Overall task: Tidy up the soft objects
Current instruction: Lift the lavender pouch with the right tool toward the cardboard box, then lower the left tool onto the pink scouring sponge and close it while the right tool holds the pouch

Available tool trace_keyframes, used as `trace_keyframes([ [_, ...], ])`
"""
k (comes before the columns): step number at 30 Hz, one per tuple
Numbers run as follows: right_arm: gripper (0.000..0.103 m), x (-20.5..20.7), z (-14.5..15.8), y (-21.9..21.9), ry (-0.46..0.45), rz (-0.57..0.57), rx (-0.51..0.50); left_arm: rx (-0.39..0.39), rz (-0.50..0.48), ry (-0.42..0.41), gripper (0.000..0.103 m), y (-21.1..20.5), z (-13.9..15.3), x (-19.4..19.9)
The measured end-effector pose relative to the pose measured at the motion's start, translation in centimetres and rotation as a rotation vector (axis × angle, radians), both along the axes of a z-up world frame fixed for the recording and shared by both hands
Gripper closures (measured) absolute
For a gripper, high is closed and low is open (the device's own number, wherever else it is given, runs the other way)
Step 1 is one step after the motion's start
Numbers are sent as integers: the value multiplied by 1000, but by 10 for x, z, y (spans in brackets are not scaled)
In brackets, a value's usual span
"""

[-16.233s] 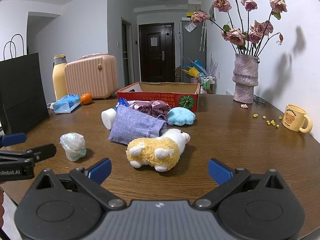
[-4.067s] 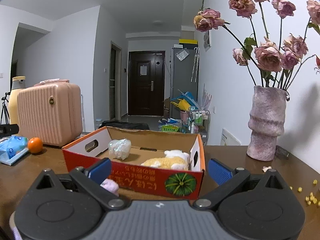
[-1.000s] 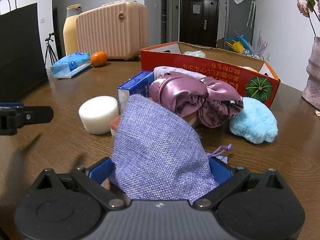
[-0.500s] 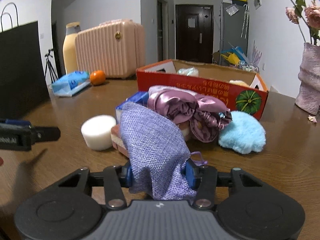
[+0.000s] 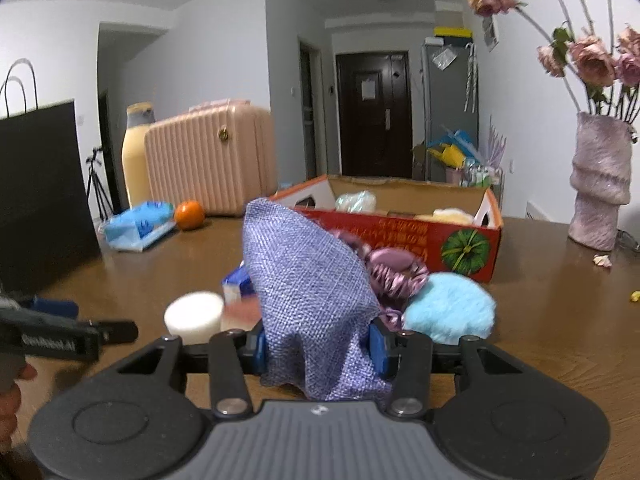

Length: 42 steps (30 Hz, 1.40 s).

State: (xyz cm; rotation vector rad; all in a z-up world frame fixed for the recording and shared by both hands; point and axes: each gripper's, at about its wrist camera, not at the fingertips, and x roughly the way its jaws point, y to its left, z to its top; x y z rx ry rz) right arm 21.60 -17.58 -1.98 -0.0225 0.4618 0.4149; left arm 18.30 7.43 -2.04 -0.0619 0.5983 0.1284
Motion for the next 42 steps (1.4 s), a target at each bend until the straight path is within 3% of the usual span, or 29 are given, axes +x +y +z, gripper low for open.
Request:
trace_keyframes([
  [12,58,-1,14,-37,-57,-68,66,2,-70,-24,0,-24,2,4],
  [19,58,2,14,-59,-67,-103,71,56,-160,-8,0,-66,-2,16],
  [28,57,7,12,-86,-74,-137,58,62,-263,8,0,-113,-4,38],
  [42,57,18,4,-117,-52,-165,33,22,-281,95,0,-126,-20,81],
])
